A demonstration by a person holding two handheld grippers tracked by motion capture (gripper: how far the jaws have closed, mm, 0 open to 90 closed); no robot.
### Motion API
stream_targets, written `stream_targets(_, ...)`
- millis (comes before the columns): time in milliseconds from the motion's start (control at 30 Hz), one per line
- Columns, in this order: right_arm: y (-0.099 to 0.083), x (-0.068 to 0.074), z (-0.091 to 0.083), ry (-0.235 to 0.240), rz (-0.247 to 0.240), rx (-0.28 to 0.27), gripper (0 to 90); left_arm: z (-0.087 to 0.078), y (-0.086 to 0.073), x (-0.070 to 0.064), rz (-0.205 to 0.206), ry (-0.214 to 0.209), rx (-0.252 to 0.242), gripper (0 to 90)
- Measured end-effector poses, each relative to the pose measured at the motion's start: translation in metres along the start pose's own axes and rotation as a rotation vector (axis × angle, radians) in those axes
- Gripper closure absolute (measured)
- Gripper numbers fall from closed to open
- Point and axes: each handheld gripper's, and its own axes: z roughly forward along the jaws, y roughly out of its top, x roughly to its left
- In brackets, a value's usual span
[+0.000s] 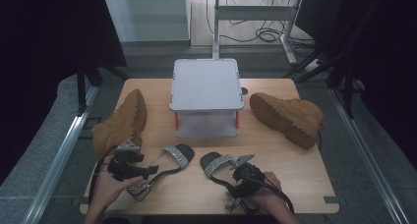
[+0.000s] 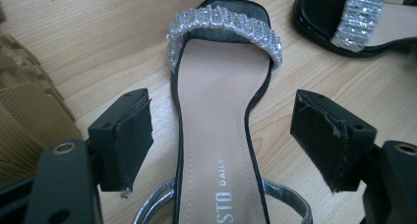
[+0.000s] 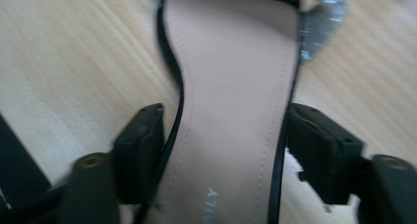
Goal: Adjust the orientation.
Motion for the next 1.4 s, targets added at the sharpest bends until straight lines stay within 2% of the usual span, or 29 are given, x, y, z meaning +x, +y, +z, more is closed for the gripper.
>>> stream_targets(67, -0.002, -0.005, -0.005, -0.024, -0.018, -0.009, 40.3, 0.000, -0.001, 0.000, -0.001, 0.001, 0.000, 23.6)
stream_targets(100, -0.005, -0.012, -0.008, -0.015, -0.022, -0.012, 41.7, 0.000, -0.001, 0.001, -0.004, 0.003, -0.001, 23.6)
stream_targets(167, -0.007, -0.021, -0.009, 0.032, 0.005, -0.026, 41.7, 0.000, -0.001, 0.002, -0.007, 0.005, -0.001, 23.6)
stream_targets(200, -0.007, -0.021, -0.009, 0.032, 0.005, -0.026, 41.7, 0.000, -0.001, 0.002, -0.007, 0.005, -0.001, 23.6)
stream_targets(233, -0.007, -0.024, -0.010, 0.052, 0.011, -0.026, 41.7, 0.000, -0.001, 0.002, -0.006, 0.006, -0.001, 23.6)
stream_targets(267, -0.006, -0.024, -0.009, 0.044, -0.025, -0.016, 41.5, 0.000, -0.001, 0.002, -0.008, 0.004, -0.002, 23.6)
stream_targets(367, -0.005, -0.020, -0.007, 0.022, -0.050, 0.003, 40.4, 0.000, -0.001, 0.002, -0.009, 0.003, -0.003, 23.6)
stream_targets(400, -0.004, -0.019, -0.004, 0.027, -0.042, 0.024, 40.1, 0.000, -0.001, 0.002, -0.008, 0.004, -0.003, 23.6)
stream_targets(567, -0.001, -0.022, -0.004, 0.047, -0.034, 0.056, 41.2, 0.000, -0.001, 0.002, -0.006, 0.000, -0.004, 23.6)
stream_targets(633, -0.001, -0.022, -0.004, 0.045, -0.039, 0.056, 41.5, 0.000, -0.001, 0.002, -0.007, -0.001, -0.004, 23.6)
stream_targets(667, -0.002, -0.026, -0.003, 0.067, -0.032, 0.045, 41.7, -0.001, -0.001, 0.002, -0.008, -0.001, -0.006, 23.6)
stream_targets(733, -0.002, -0.027, -0.004, 0.078, -0.024, 0.040, 41.7, -0.001, -0.001, 0.003, -0.007, -0.002, -0.007, 23.6)
stream_targets(767, -0.003, -0.032, -0.005, 0.099, -0.004, 0.030, 41.8, -0.001, -0.002, 0.004, -0.009, -0.002, -0.007, 23.6)
stream_targets(867, -0.003, -0.034, -0.007, 0.103, -0.004, 0.022, 41.8, -0.002, -0.002, 0.005, -0.011, -0.002, -0.009, 23.6)
stream_targets(1067, -0.003, -0.044, -0.024, 0.088, 0.017, -0.018, 41.8, -0.002, -0.002, 0.005, -0.013, -0.002, -0.009, 23.6)
stream_targets(1133, -0.005, -0.052, -0.032, 0.075, 0.028, -0.024, 41.8, -0.002, -0.002, 0.005, -0.013, -0.002, -0.010, 23.6)
stream_targets(1167, -0.008, -0.060, -0.039, 0.059, 0.043, -0.023, 41.8, -0.002, -0.003, 0.007, -0.011, -0.001, -0.009, 23.6)
stream_targets(1200, -0.008, -0.060, -0.039, 0.059, 0.043, -0.023, 41.8, -0.002, -0.003, 0.007, -0.011, -0.001, -0.009, 23.6)
stream_targets(1233, -0.010, -0.063, -0.040, 0.054, 0.054, -0.023, 41.8, -0.002, -0.003, 0.008, -0.020, 0.000, -0.009, 23.6)
stream_targets(1267, -0.017, -0.074, -0.044, 0.033, 0.088, -0.014, 41.8, -0.002, -0.003, 0.008, -0.023, 0.001, -0.007, 23.6)
stream_targets(1300, -0.017, -0.074, -0.044, 0.033, 0.088, -0.014, 41.8, -0.002, -0.003, 0.008, -0.023, 0.001, -0.007, 23.6)
stream_targets(1333, -0.025, -0.083, -0.044, 0.009, 0.119, -0.007, 41.8, -0.001, -0.004, 0.009, -0.025, 0.002, -0.006, 23.6)
stream_targets(1400, -0.028, -0.085, -0.043, -0.001, 0.136, -0.005, 41.8, -0.001, -0.004, 0.009, -0.026, 0.003, -0.005, 23.6)
